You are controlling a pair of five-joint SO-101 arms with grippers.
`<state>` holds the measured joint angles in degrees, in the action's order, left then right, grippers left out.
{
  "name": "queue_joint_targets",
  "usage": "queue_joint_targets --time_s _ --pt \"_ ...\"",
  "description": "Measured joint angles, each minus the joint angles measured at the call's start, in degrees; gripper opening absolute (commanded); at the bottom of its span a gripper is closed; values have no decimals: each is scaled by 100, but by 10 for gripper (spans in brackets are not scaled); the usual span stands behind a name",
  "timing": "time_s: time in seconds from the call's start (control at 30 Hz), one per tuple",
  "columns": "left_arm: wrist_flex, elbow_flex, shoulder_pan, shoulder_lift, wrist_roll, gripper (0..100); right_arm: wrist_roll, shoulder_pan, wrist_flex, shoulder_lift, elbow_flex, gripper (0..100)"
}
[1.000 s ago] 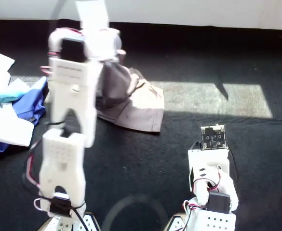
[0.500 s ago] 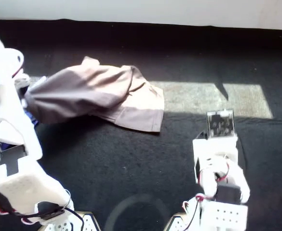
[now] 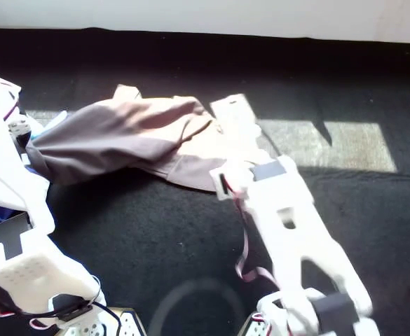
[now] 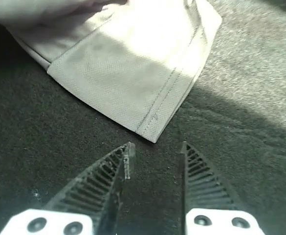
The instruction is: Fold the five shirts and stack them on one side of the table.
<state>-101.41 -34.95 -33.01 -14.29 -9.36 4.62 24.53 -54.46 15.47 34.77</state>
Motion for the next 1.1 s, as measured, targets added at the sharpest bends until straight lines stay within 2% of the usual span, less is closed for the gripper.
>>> queue_joint_targets --time_s 0.17,0.37,0.43,0.5,0.57,0.63,0.9,1.1 --pt "0 0 0 0 0 10 -35 79 0 -1653 -862 273" --pt "0 0 0 0 0 10 -35 79 0 -2804 -1600 258" --pt "0 0 0 0 0 10 -35 88 0 -3130 -1829 164" --pt "0 0 0 0 0 10 -35 79 -18 -3385 -2048 0" --pt "0 0 0 9 0 10 -35 44 -26 -3596 -2286 33" --pt "0 0 0 18 0 10 -35 -88 -44 -3780 -2479 2" --pt "0 0 53 18 0 10 -35 -818 -835 -3991 -3323 5" --pt "0 0 853 18 0 10 651 -1996 -1758 -3692 -4580 5"
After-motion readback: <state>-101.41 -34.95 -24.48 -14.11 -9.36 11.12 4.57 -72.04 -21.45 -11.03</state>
